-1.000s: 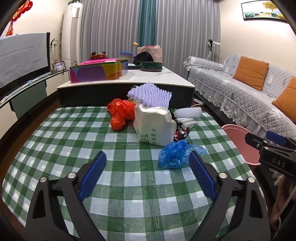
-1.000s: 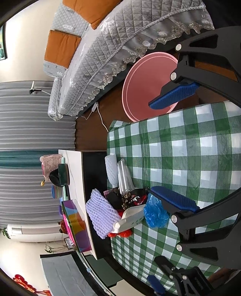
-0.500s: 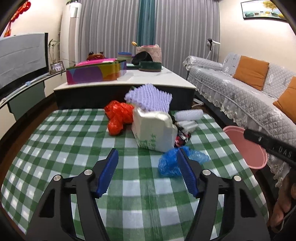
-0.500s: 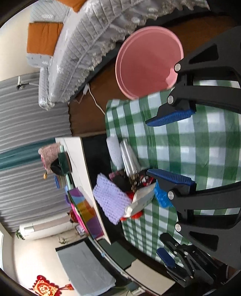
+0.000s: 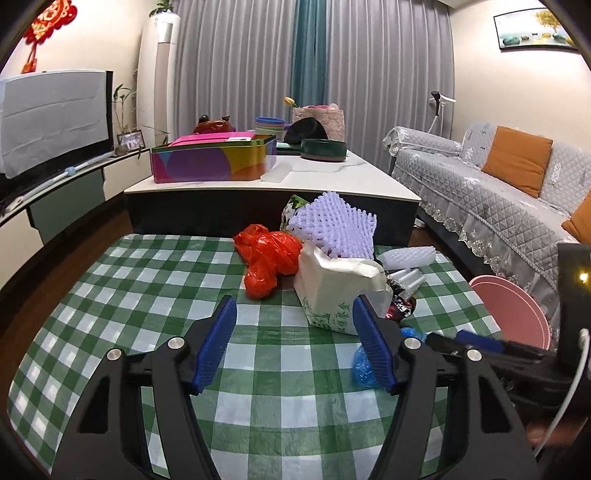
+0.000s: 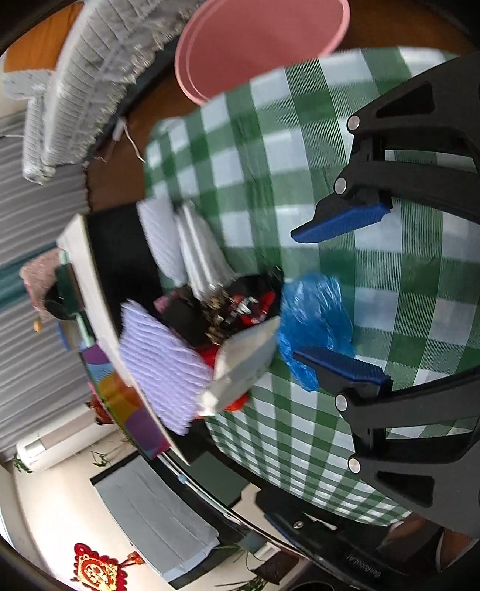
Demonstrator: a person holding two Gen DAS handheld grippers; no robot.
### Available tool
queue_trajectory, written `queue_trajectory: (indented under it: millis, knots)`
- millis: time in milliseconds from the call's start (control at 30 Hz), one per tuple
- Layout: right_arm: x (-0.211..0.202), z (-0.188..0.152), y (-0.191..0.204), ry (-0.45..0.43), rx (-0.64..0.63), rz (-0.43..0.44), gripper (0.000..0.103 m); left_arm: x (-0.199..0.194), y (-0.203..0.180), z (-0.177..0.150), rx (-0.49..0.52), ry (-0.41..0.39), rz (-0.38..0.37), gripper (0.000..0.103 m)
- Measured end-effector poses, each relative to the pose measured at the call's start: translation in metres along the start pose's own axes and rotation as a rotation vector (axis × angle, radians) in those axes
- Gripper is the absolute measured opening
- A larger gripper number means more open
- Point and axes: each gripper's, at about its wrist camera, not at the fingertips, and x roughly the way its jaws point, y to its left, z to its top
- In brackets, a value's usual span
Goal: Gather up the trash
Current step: 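Grasp the blue plastic bag with the right gripper while the left gripper approaches the white carton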
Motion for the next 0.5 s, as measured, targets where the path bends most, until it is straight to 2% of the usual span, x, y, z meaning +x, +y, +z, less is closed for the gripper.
queue_trajectory:
  millis: [67,133,167,367,500]
  knots:
    - [0.008,-0.002,0.004,0.027,-0.02,0.026,0.039,0.005,-0.001,0.001,0.008,0.002,-0.008,0.064]
    - [0.011,-0.003,0.004,0.04,-0.026,0.051,0.008,0.01,-0.002,0.002,0.013,0.003,-0.018,0.064]
    - [0.01,-0.002,0.004,0.04,-0.026,0.06,0.004,0.013,-0.004,0.003,0.013,0.008,-0.026,0.064]
    - [-0.015,0.008,-0.012,-0.052,-0.021,0.012,0.002,0.034,-0.02,0.005,0.0,0.039,-0.078,0.064]
    - [-0.024,0.01,-0.029,-0.073,-0.006,-0.031,0.002,0.049,-0.033,0.005,-0.015,0.063,-0.101,0.069]
